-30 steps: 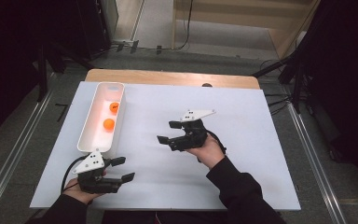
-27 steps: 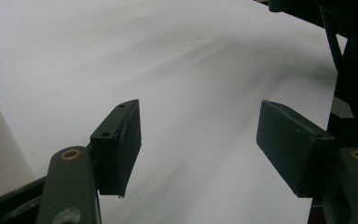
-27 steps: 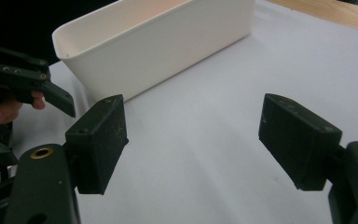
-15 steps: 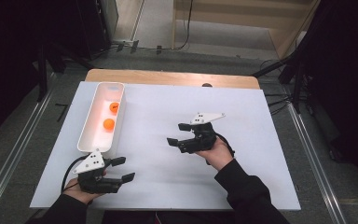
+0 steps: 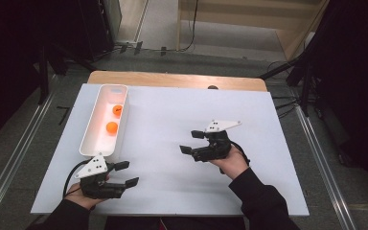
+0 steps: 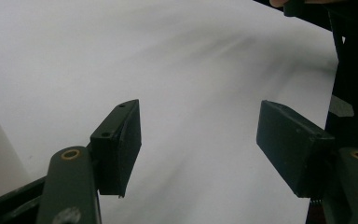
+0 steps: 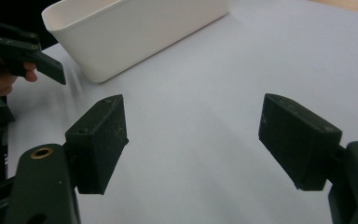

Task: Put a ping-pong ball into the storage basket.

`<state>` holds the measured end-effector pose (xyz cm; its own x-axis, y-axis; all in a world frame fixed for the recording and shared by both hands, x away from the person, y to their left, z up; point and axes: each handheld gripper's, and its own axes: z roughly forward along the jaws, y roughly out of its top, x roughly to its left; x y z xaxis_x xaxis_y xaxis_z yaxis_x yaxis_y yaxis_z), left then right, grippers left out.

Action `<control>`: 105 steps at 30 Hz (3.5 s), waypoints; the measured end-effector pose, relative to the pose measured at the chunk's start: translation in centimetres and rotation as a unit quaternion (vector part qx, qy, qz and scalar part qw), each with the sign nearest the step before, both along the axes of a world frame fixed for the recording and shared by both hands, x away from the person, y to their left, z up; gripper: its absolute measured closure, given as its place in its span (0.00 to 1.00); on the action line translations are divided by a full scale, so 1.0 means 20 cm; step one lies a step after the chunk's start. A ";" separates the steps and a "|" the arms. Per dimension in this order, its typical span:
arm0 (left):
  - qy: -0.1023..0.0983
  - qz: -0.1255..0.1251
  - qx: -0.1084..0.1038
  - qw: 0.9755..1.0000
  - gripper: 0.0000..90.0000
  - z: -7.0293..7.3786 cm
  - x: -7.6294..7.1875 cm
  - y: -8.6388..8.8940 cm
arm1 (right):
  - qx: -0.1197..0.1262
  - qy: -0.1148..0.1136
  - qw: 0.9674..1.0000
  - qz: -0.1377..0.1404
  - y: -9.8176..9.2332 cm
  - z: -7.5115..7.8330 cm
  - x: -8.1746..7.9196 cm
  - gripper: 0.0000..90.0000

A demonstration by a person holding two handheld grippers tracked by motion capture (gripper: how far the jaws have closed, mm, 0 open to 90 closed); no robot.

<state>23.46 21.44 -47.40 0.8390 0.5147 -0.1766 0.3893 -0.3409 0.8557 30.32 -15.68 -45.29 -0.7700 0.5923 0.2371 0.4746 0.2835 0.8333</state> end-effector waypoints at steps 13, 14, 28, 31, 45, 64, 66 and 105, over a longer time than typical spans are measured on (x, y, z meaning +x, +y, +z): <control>0.002 0.000 -0.001 1.000 0.35 0.00 0.00 0.00 | 0.000 0.004 1.000 -0.007 -0.07 -0.01 -0.08 0.24; 0.002 0.000 -0.001 1.000 0.35 0.00 0.00 0.00 | 0.000 0.002 1.000 -0.010 -0.07 -0.01 -0.08 0.24; 0.001 0.002 -0.001 1.000 0.35 0.00 0.00 0.00 | 0.004 -0.001 1.000 -0.026 -0.15 -0.02 -0.15 0.24; 0.001 0.002 -0.001 1.000 0.35 0.00 0.00 0.00 | 0.004 -0.001 1.000 -0.029 -0.17 -0.02 -0.17 0.24; 0.000 0.002 0.001 1.000 0.35 0.00 0.00 0.00 | 0.004 -0.002 0.998 -0.056 -0.26 -0.05 -0.22 0.24; -0.002 0.002 0.001 1.000 0.35 0.00 0.00 0.00 | -0.011 -0.008 0.997 -0.079 -0.36 -0.11 -0.31 0.24; -0.001 0.002 0.002 1.000 0.35 0.00 0.00 0.00 | -0.012 -0.010 0.997 -0.082 -0.37 -0.11 -0.32 0.24; -0.001 0.005 0.003 1.000 0.35 0.00 0.00 0.00 | -0.031 -0.021 0.993 -0.116 -0.50 -0.18 -0.48 0.24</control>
